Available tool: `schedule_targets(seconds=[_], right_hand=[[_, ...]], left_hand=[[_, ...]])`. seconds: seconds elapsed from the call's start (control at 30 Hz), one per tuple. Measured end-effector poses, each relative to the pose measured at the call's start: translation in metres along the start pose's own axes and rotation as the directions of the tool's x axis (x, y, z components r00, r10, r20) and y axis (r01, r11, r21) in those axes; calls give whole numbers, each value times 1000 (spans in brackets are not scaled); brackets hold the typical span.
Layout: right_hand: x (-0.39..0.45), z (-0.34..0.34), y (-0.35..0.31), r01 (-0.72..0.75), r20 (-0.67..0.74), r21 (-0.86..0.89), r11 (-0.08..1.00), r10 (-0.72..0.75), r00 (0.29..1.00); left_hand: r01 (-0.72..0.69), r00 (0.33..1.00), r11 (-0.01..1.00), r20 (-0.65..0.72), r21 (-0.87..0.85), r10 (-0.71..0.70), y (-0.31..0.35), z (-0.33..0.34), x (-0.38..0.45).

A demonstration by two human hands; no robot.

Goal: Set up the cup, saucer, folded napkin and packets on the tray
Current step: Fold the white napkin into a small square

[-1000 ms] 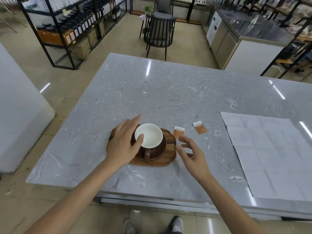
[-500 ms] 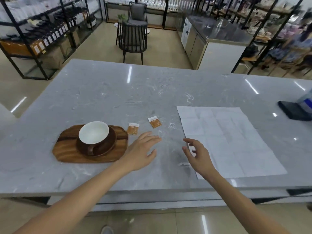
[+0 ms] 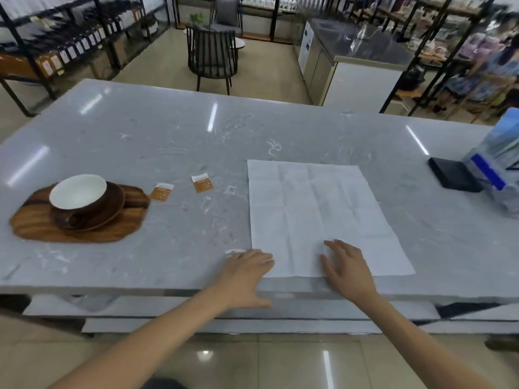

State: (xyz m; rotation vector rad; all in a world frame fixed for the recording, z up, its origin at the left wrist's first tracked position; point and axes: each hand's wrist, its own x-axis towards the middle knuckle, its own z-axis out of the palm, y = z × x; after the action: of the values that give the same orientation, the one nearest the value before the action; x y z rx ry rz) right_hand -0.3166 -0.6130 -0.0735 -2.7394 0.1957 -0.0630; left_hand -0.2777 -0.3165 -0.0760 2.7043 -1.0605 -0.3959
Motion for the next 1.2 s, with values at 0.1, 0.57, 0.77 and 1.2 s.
schedule_targets(seconds=[0.1, 0.57, 0.77, 1.2], right_hand=[[-17, -1, 17, 122, 99, -25, 992, -119, 988], [-47, -23, 75, 347, 107, 43, 937, -349, 931], [-39, -48, 91, 299, 74, -6, 954, -298, 952], [-31, -58, 93, 221, 30, 54, 974, -223, 974]], left_hand=[[1, 990, 998, -144, -56, -9, 2, 10, -8], [41, 901, 987, -421, -156, -104, -7, 11, -70], [142, 933, 980, -313, -139, -179, -29, -8, -89], [-23, 896, 992, -444, -127, -36, 5, 4, -66]])
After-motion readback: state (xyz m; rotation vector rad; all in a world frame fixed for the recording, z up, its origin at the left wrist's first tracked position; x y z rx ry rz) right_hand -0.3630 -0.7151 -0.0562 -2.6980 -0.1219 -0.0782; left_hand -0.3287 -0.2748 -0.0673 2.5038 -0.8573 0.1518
